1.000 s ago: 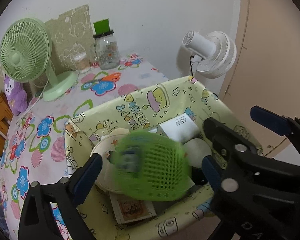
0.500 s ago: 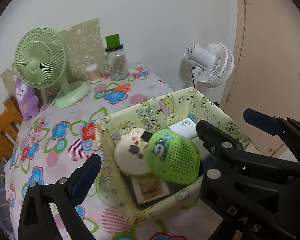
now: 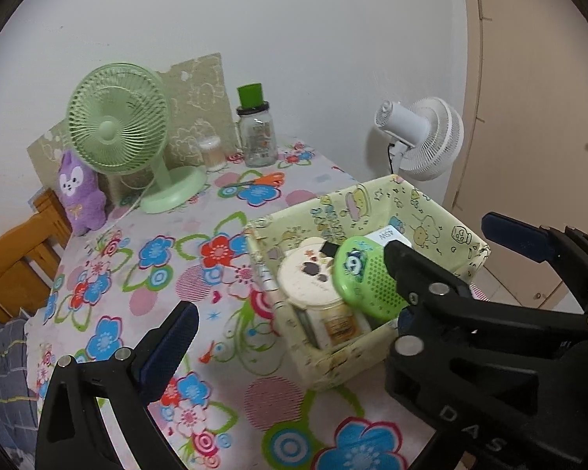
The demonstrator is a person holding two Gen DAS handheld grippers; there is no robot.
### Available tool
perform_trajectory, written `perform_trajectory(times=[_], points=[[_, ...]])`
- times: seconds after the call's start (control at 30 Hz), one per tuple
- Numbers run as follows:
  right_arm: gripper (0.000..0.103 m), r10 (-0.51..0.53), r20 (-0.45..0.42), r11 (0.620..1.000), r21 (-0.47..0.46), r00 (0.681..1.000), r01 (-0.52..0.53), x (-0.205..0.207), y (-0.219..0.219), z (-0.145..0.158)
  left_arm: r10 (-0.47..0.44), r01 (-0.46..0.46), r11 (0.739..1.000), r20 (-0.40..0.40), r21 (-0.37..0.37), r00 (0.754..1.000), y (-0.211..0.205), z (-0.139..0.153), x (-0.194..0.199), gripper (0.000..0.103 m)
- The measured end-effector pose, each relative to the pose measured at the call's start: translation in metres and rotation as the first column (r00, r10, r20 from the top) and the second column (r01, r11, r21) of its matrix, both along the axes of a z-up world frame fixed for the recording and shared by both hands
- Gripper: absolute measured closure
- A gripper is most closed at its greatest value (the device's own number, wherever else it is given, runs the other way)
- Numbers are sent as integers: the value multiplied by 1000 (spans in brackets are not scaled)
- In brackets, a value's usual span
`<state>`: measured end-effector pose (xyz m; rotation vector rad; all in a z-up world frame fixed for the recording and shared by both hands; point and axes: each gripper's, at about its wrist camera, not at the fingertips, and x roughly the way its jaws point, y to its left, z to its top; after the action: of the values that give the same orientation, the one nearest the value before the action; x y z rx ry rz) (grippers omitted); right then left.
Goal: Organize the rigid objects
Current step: 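Withdraw both tools away from the yellow box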
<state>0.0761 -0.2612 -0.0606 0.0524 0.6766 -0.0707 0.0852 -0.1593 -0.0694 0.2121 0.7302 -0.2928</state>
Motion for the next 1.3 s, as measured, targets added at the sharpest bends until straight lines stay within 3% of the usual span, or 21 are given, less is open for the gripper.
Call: perform_trajectory(times=[0.5, 0.77, 1.3], points=[[21, 69, 31, 998, -3, 997, -69, -18, 58, 16, 130, -128, 991, 37, -48, 991, 82, 14, -25, 0], [21, 72, 46, 997, -10, 996, -72, -24, 83, 25, 227, -223, 969, 29, -104, 973, 128, 19, -29, 0], [14, 110, 115, 994, -22, 987, -108, -40, 113, 45, 314, -303, 947, 109, -106, 943, 180, 41, -54, 0]])
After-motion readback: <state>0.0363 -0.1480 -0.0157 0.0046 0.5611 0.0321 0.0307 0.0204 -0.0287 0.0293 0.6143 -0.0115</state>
